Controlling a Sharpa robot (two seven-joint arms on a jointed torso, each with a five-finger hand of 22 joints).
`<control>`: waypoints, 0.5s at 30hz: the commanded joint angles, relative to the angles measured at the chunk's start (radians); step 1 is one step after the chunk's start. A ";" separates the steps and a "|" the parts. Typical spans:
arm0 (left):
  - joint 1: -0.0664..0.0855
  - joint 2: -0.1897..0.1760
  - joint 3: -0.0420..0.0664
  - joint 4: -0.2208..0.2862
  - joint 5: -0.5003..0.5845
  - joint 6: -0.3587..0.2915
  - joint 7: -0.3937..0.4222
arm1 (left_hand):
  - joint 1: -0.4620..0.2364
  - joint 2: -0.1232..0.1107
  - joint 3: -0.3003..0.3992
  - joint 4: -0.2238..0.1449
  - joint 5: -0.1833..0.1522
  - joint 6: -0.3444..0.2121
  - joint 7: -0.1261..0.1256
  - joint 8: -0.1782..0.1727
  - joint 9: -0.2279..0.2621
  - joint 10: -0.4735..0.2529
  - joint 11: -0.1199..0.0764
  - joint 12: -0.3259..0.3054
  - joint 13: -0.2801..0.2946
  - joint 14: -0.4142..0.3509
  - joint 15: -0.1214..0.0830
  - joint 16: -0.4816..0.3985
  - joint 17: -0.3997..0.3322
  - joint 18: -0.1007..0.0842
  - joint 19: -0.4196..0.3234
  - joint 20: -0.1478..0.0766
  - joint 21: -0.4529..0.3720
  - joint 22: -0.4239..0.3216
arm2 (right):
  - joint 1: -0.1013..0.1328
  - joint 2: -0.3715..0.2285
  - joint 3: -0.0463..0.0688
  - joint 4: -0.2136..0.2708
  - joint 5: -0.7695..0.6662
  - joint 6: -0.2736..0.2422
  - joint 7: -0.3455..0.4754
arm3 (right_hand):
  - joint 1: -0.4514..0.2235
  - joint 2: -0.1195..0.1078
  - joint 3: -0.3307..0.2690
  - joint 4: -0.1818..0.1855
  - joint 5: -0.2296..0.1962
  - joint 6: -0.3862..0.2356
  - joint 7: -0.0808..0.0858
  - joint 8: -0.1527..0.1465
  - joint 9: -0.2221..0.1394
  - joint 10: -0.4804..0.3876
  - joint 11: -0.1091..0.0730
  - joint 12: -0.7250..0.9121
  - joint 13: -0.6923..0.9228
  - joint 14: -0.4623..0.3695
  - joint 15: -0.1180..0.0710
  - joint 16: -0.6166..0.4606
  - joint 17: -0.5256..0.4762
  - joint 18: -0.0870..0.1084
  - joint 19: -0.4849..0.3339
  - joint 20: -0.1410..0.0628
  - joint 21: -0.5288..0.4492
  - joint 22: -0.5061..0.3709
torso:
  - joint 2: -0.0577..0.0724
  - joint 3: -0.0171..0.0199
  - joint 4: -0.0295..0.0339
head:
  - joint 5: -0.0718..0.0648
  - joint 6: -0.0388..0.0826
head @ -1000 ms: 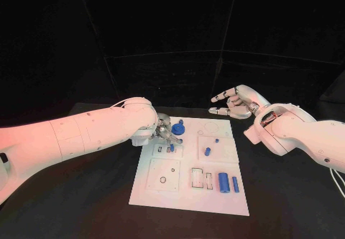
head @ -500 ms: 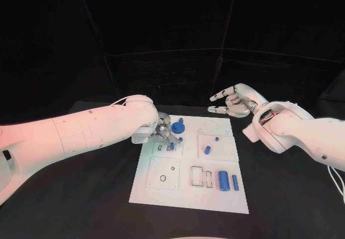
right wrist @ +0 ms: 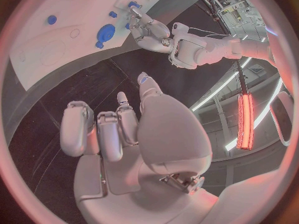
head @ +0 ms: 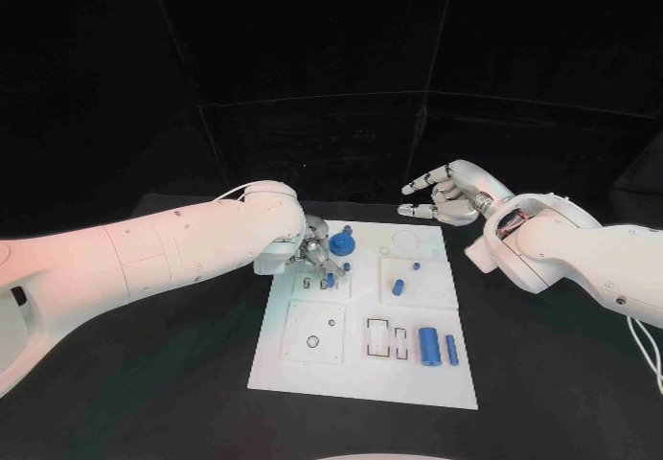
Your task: Assemble the parts on the task board
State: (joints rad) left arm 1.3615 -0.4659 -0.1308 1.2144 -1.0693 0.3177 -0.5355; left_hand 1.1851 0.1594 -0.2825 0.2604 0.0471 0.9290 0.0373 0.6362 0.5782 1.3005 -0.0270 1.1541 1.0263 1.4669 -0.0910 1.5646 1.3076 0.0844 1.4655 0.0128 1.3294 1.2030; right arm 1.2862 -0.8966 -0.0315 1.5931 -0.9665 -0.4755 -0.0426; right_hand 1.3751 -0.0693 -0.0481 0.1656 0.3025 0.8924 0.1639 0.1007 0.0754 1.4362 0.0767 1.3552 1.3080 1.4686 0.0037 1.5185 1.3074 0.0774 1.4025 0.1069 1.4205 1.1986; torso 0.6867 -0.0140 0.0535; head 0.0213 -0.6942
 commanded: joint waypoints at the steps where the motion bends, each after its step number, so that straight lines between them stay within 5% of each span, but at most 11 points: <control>1: 0.001 0.005 0.000 -0.005 -0.007 0.021 -0.008 | 0.008 0.001 -0.001 -0.006 0.003 -0.009 0.001 0.005 0.001 -0.001 -0.006 0.006 0.002 0.104 -0.005 0.006 0.263 -0.017 0.028 -0.004 0.004 0.002 | 0.002 0.000 0.000 0.002 -0.009 0.012 -0.005 | -0.003 0.011 -0.003 -0.001 0.006 0.004 -0.001 0.004 0.000 -0.005 -0.002 -0.004 0.055 0.069 -0.006 -0.007 0.107 -0.003 -0.005 -0.003 -0.007 -0.001 | 0.001 0.0001 0.0013 | -0.001 -0.002; 15: -0.002 0.020 0.000 -0.019 -0.007 0.029 -0.009 | 0.018 0.001 0.003 -0.014 0.003 -0.012 0.001 0.007 0.006 0.001 -0.006 0.010 0.005 0.104 -0.005 0.006 0.263 -0.018 0.027 -0.004 0.007 0.006 | 0.002 0.001 0.000 0.000 -0.010 0.018 -0.010 | 0.002 0.016 -0.003 -0.004 0.012 0.005 -0.001 0.006 0.000 -0.005 -0.003 -0.004 0.054 0.069 -0.007 -0.007 0.106 -0.003 -0.006 -0.004 -0.007 -0.002 | 0.000 0.0010 0.0020 | -0.002 -0.003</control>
State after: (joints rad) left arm 1.3583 -0.4481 -0.1309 1.1960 -1.0703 0.3317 -0.5367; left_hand 1.1952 0.1602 -0.2784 0.2535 0.0471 0.9217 0.0374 0.6402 0.5835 1.3005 -0.0270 1.1589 1.0303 1.4669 -0.0909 1.5646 1.3075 0.0844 1.4655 0.0128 1.3293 1.2083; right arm 1.2862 -0.8965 -0.0316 1.5926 -0.9710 -0.4657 -0.0515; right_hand 1.3792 -0.0652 -0.0481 0.1656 0.3080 0.8923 0.1639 0.1007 0.0753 1.4362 0.0767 1.3552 1.3080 1.4686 0.0037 1.5150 1.3073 0.0774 1.4026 0.1069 1.4168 1.1977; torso 0.6868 -0.0132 0.0546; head 0.0201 -0.6973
